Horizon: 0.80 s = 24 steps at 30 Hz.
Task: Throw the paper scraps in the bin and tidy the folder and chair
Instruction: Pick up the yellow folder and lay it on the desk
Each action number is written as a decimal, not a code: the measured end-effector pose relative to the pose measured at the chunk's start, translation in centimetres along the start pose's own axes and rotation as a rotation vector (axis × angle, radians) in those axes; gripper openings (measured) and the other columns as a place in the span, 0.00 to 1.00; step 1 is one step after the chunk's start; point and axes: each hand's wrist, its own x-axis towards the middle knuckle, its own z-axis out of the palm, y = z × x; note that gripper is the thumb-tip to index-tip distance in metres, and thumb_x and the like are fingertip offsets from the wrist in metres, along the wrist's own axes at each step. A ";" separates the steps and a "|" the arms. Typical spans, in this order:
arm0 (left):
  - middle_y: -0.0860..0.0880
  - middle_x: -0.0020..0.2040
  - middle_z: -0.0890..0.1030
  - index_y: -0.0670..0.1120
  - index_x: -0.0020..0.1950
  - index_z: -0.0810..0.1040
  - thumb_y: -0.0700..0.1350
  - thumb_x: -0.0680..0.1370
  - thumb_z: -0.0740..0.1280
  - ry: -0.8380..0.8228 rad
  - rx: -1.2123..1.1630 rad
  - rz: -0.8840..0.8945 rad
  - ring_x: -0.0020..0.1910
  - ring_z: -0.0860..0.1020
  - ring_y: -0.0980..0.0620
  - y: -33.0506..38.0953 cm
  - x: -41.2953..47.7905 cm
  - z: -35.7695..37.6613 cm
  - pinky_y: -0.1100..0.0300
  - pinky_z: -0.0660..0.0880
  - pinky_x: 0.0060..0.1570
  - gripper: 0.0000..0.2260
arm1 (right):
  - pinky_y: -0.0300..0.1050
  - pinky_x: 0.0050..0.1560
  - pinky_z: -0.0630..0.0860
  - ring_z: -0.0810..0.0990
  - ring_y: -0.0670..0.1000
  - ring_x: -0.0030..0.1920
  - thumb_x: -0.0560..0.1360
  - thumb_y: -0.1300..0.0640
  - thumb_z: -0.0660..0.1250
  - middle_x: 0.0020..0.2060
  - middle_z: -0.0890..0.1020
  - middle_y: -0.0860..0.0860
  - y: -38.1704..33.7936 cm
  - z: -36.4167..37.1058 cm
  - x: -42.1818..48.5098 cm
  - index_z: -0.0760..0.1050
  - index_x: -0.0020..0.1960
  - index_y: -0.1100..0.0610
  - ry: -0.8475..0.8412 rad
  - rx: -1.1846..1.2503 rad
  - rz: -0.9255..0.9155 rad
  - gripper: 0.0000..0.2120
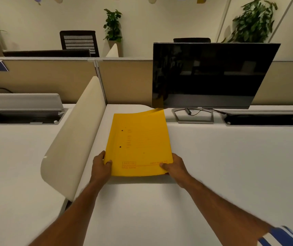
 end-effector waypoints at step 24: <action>0.42 0.79 0.58 0.47 0.75 0.66 0.61 0.74 0.68 -0.097 0.592 0.179 0.76 0.61 0.40 -2.9 2.6 0.4 0.44 0.62 0.72 0.34 | 0.53 0.77 0.50 0.50 0.56 0.78 0.76 0.43 0.66 0.79 0.52 0.54 1.9 1.0 3.8 0.62 0.75 0.53 -0.122 -0.892 -0.323 0.32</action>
